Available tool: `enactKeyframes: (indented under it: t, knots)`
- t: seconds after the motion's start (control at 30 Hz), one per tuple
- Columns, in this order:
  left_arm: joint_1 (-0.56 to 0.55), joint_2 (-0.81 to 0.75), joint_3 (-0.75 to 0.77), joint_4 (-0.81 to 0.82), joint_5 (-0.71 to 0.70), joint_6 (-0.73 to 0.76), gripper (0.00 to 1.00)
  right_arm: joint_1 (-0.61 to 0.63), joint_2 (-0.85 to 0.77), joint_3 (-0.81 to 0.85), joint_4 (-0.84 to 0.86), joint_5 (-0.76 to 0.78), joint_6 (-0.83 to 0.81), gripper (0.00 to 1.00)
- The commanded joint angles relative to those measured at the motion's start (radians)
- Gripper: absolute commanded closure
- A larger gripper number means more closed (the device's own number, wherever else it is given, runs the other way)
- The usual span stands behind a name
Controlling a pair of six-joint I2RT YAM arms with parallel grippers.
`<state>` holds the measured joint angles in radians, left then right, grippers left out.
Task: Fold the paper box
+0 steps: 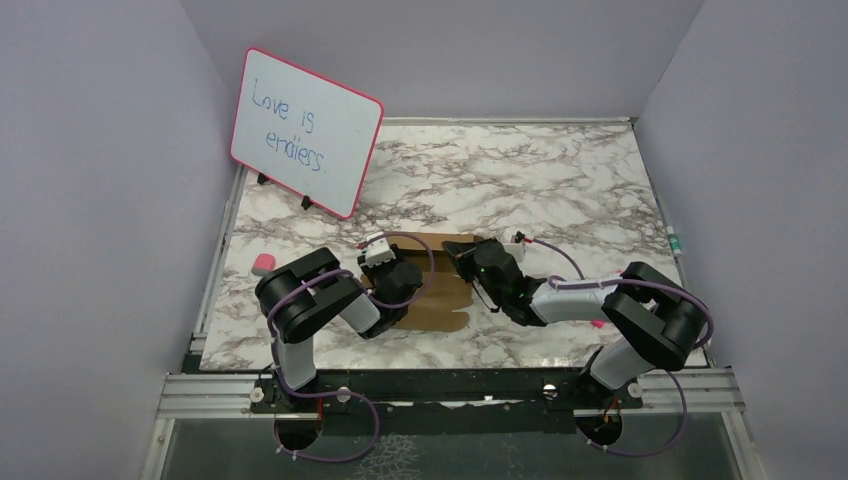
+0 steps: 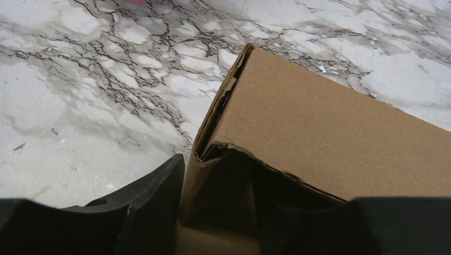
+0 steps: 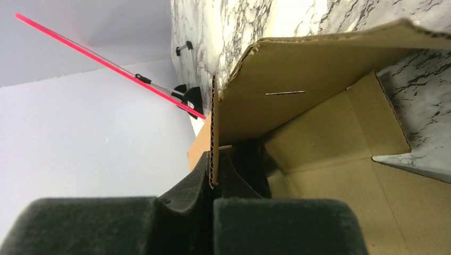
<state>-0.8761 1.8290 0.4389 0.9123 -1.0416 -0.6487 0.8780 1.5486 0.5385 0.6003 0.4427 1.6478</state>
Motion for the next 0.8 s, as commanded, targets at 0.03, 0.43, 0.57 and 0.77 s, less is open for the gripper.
enactKeyframes:
  t: [0.03,0.43,0.57,0.77]
  knots:
    - [0.009,-0.039,-0.004,-0.059,0.015,-0.065,0.44,0.033,-0.001,-0.005,-0.105,-0.004,-0.064,0.99]
    - [0.008,-0.314,-0.160,-0.112,0.281,0.093,0.34,0.033,-0.032,-0.011,-0.111,0.056,-0.095,0.99]
    - [0.008,-0.401,-0.195,-0.179,0.322,0.106,0.33,0.032,-0.035,-0.008,-0.104,0.060,-0.111,0.99]
    - [0.027,-0.457,-0.230,-0.201,0.351,0.169,0.34,0.033,-0.026,-0.014,-0.082,0.051,-0.118,0.99]
